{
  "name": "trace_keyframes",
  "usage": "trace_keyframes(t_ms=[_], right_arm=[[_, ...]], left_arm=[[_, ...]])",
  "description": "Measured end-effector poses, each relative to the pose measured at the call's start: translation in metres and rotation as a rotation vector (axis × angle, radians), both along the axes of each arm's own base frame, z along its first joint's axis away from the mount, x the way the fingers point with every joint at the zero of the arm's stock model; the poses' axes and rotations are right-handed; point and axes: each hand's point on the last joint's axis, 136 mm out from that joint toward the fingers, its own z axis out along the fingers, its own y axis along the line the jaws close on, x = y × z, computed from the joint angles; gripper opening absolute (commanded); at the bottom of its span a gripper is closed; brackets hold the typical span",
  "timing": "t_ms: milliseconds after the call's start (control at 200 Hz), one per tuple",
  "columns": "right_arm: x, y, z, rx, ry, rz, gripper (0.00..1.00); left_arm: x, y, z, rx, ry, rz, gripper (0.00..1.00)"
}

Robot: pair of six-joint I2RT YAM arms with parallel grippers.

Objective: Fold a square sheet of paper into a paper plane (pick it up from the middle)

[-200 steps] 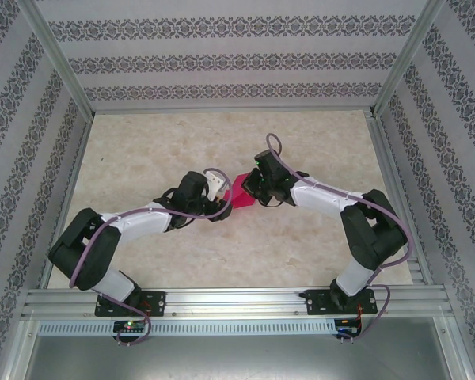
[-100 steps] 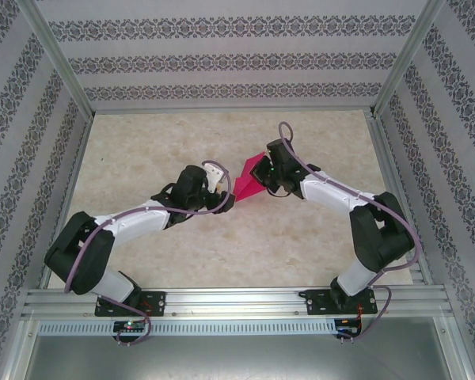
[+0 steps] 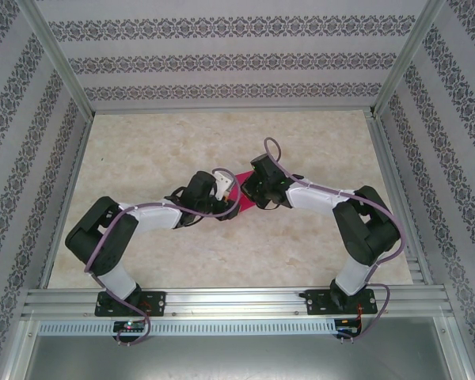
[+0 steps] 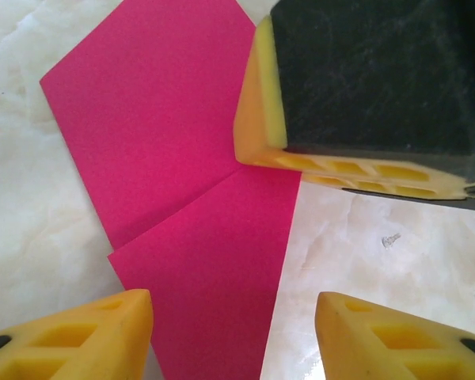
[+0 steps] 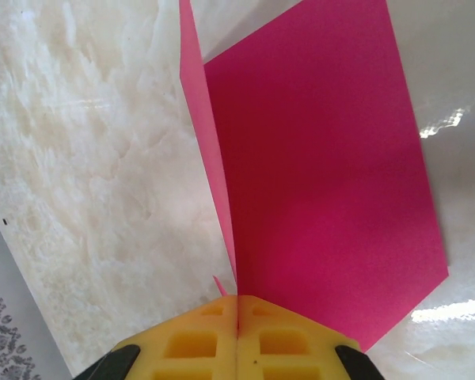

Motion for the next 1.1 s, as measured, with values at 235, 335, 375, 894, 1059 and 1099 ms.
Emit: trace_keyframes(t_ms=[235,335,375,894,1059,1099], right_arm=[[-0.002,-0.002,-0.004,0.015,0.034,-0.043,0.0],[-0.003,-0.002,-0.004,0.025,0.045,-0.06,0.0],[-0.003,-0.002,-0.004,0.031,0.05,-0.064,0.01],[-0.004,-0.003,-0.003,0.067,0.083,-0.064,0.56],[-0.003,-0.021,0.011,0.043,-0.004,-0.015,0.59],[-0.004,-0.024,0.015,0.038,-0.033,0.004,0.59]], left_arm=[[0.0,-0.003,-0.008,0.014,-0.03,-0.019,0.51],[0.0,-0.002,-0.013,0.024,-0.035,-0.017,0.5],[0.0,-0.001,-0.014,0.025,-0.039,-0.016,0.49],[0.004,0.002,-0.016,0.052,-0.102,-0.01,0.16],[0.002,0.005,-0.021,0.056,-0.085,0.003,0.1],[0.002,0.006,-0.022,0.054,-0.078,0.009,0.09]])
